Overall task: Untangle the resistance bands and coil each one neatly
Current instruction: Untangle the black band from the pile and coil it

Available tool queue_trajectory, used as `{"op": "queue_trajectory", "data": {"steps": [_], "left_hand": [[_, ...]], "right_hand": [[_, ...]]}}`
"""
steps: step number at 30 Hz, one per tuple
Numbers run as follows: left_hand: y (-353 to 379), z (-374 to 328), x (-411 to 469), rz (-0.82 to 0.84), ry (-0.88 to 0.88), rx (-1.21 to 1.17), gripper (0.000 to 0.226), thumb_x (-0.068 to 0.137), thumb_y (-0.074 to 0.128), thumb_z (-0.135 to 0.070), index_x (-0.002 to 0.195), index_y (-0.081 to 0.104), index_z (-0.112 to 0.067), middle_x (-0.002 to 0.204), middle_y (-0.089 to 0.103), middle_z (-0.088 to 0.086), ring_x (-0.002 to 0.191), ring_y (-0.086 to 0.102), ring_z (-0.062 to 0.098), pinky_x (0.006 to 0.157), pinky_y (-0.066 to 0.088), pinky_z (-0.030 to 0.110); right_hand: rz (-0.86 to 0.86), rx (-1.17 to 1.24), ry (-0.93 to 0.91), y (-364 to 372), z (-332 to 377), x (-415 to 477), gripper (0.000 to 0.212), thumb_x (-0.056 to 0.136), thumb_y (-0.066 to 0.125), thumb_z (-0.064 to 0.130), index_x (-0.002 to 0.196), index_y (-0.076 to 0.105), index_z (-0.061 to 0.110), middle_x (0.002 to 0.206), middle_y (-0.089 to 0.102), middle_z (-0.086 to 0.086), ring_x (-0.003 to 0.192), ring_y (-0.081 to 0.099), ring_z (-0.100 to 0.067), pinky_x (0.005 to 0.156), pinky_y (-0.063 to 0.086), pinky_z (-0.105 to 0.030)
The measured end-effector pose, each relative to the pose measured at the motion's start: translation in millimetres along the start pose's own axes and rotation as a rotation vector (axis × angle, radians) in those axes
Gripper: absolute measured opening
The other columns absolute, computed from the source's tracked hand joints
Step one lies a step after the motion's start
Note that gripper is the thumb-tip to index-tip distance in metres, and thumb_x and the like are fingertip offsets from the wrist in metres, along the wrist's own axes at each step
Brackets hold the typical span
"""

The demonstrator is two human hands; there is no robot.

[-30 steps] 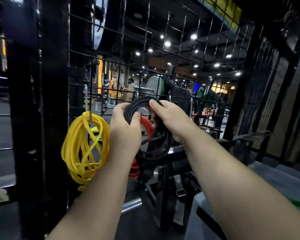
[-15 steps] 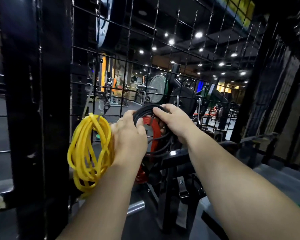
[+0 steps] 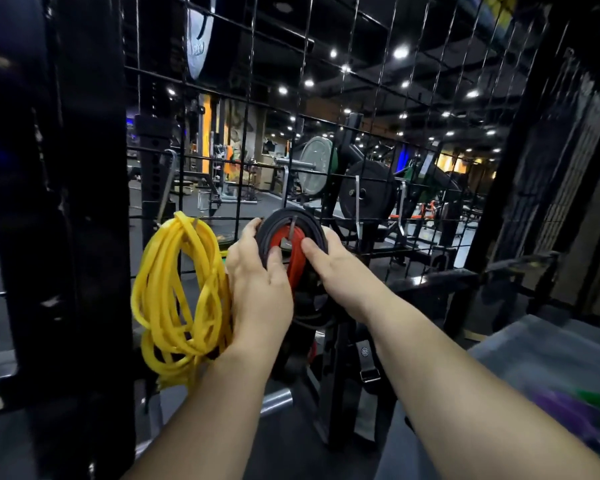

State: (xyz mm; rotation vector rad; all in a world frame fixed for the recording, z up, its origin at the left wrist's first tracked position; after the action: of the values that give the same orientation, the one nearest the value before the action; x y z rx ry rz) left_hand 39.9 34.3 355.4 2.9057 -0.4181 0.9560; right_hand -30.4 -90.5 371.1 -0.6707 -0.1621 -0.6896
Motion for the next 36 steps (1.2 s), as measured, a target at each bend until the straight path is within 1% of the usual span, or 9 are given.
{"op": "queue_trajectory", "data": {"steps": [2,6,10,13,16,20,25,30,36], "left_hand": [[1,7,-5,0.010,-0.028,-0.049,0.046,0.100,0.043,-0.025,0.145,0.031,-0.026,0.143,0.031,-0.002,0.119,0.028,0.001,0.095,0.022,0.012],[5,17,-26,-0.003,-0.026,-0.024,0.053,0.099,0.045,-0.028,0.147,0.026,-0.016,0.136,0.027,-0.008,0.109,0.016,-0.014,0.091,0.013,-0.002],[7,28,-42,-0.051,-0.014,-0.003,0.058,0.099,0.043,-0.037,0.148,0.025,-0.012,0.145,0.029,0.006,0.133,0.024,0.011,0.109,0.020,0.025],[10,32,-51,-0.053,-0.028,0.014,0.062,0.099,0.040,-0.041,0.150,0.020,-0.012,0.150,0.022,0.007,0.136,0.017,0.010,0.108,0.011,0.024],[9,32,-59,-0.068,-0.031,0.034,0.069,0.094,0.035,-0.047,0.150,0.019,-0.010,0.152,0.020,0.012,0.139,0.014,0.013,0.107,0.008,0.024],[9,40,-64,-0.098,-0.055,-0.009,0.072,0.090,0.035,-0.053,0.146,0.028,-0.009,0.145,0.035,0.012,0.137,0.023,0.020,0.115,0.017,0.036],[10,59,-85,-0.128,-0.151,-0.110,0.048,0.087,0.038,-0.065,0.114,0.032,-0.026,0.113,0.040,-0.001,0.109,0.045,0.024,0.095,0.041,0.041],[22,83,-111,-0.152,-0.297,-0.133,0.040,0.090,0.039,-0.048,0.099,0.036,-0.008,0.095,0.043,0.011,0.085,0.045,0.024,0.065,0.034,0.009],[61,100,-150,0.046,-0.637,-0.221,0.047,0.096,0.029,-0.056,0.113,0.030,-0.013,0.107,0.050,0.015,0.092,0.048,0.026,0.077,0.034,0.035]], "right_hand": [[-0.013,0.064,0.033,-2,-5,-1,0.038,0.100,0.045,0.046,0.136,0.044,0.034,0.120,0.063,0.009,0.110,0.058,-0.010,0.087,0.044,-0.024],[-0.066,0.093,0.089,-1,-23,-15,0.040,0.097,0.051,0.047,0.133,0.047,0.032,0.120,0.065,0.006,0.111,0.060,-0.013,0.100,0.045,-0.034],[-0.136,0.131,0.104,9,-35,-37,0.048,0.098,0.045,0.051,0.138,0.044,0.025,0.130,0.058,0.008,0.124,0.050,-0.012,0.098,0.037,-0.027],[-0.167,0.155,0.143,17,-44,-48,0.063,0.098,0.039,0.055,0.150,0.029,0.021,0.145,0.041,0.007,0.136,0.035,-0.012,0.110,0.029,-0.029],[-0.171,0.146,0.132,21,-43,-54,0.064,0.098,0.034,0.056,0.149,0.030,0.018,0.146,0.044,0.001,0.139,0.036,-0.020,0.115,0.028,-0.034],[-0.158,0.123,0.110,19,-39,-62,0.056,0.103,0.032,0.043,0.150,0.026,0.013,0.148,0.040,-0.002,0.139,0.031,-0.014,0.096,0.020,-0.012],[-0.162,0.106,0.120,26,-43,-69,0.068,0.098,0.033,0.056,0.153,0.022,0.017,0.156,0.031,-0.004,0.143,0.027,-0.016,0.118,0.021,-0.035],[-0.135,0.046,0.148,28,-51,-81,0.068,0.098,0.028,0.057,0.153,0.021,0.018,0.158,0.022,-0.004,0.145,0.023,-0.019,0.117,0.019,-0.034],[-0.164,-0.003,0.165,17,-74,-100,0.051,0.102,0.029,0.048,0.146,0.034,0.021,0.149,0.035,-0.006,0.136,0.033,-0.019,0.110,0.024,-0.029]]}}
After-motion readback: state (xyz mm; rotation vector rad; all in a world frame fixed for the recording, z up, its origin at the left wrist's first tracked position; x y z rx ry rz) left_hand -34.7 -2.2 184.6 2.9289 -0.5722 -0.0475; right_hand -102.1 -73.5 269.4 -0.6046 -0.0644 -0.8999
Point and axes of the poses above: each hand's wrist, its own x-axis towards the middle knuckle, its own y-axis out of the palm, z = x × y, the point moved 9 cm from there along x, towards the middle knuckle
